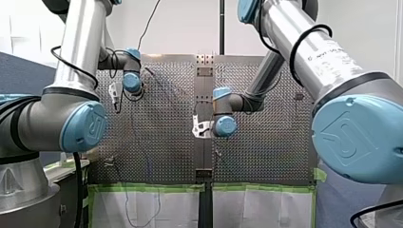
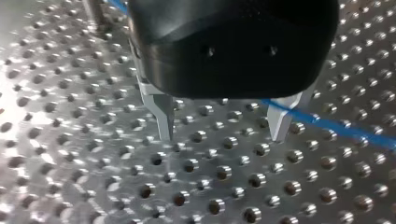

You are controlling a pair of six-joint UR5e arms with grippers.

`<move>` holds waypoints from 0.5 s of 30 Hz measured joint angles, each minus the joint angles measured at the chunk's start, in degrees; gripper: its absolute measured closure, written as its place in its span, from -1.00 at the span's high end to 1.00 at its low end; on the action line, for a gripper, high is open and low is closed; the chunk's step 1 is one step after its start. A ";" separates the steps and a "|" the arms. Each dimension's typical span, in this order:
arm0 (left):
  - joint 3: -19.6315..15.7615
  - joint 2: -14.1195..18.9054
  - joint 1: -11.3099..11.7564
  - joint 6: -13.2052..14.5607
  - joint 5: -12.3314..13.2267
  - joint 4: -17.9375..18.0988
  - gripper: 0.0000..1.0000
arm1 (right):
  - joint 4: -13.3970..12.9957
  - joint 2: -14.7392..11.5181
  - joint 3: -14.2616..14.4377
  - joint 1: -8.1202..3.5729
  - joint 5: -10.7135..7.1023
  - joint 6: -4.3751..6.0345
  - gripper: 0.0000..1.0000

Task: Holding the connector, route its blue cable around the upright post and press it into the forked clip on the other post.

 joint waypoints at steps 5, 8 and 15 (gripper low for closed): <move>0.00 -0.47 -0.08 -1.74 0.39 -0.30 1.00 | 0.32 1.57 0.82 -0.07 1.67 -0.37 -1.00; 0.00 -0.51 -0.10 -2.01 0.35 -0.47 1.00 | 0.44 1.80 1.00 -0.09 2.57 -0.86 -1.00; 0.00 -0.52 -0.10 -2.02 -0.11 -0.50 1.00 | -1.78 2.06 3.43 -0.39 3.04 -0.95 -1.00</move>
